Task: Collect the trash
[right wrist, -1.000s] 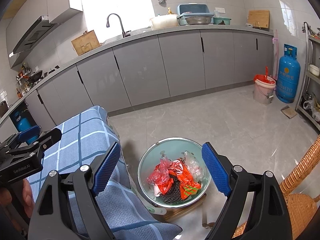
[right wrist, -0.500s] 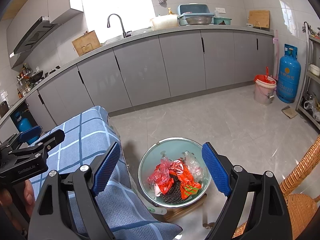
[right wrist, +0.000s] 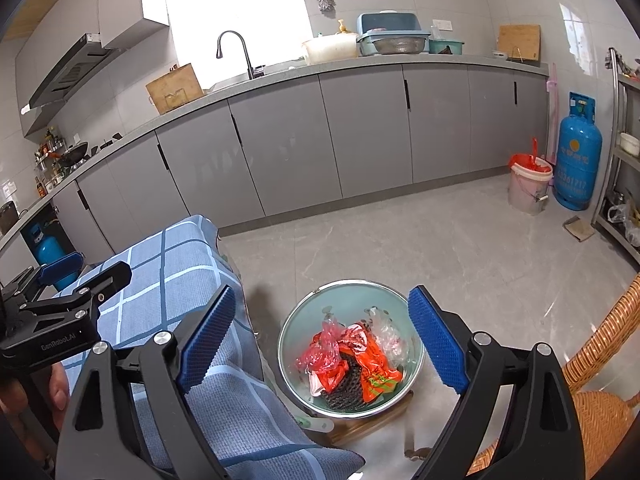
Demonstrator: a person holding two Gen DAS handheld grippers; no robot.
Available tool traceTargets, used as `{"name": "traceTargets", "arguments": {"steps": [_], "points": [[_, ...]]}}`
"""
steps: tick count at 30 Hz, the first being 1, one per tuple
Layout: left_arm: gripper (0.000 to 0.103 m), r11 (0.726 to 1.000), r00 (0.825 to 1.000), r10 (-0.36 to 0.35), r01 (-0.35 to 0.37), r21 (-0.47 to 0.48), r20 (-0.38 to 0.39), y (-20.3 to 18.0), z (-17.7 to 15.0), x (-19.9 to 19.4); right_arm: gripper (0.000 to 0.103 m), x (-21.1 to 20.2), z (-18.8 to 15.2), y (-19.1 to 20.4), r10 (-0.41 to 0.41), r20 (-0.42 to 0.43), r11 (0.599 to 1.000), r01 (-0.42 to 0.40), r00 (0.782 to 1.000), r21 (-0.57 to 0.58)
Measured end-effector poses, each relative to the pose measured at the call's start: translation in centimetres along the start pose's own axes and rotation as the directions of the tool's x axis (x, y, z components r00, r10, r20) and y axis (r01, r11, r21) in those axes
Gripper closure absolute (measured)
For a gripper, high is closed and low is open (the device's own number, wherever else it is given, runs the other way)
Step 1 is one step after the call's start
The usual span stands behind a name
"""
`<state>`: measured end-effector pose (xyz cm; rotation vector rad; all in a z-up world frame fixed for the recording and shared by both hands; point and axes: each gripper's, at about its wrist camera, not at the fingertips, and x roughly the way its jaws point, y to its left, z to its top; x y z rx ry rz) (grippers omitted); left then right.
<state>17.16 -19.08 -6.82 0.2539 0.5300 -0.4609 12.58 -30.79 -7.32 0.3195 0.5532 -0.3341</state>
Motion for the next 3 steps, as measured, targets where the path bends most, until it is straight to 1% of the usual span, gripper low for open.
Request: {"name": "traceTargets", "arguments": {"steps": [3], "points": [[0.005, 1.0, 1.0, -0.006, 0.006, 0.001, -0.002, 0.0, 0.0, -0.03, 0.016, -0.01, -0.01, 0.01, 0.0, 0.0, 1.0, 0.0, 1.0, 0.0]]}}
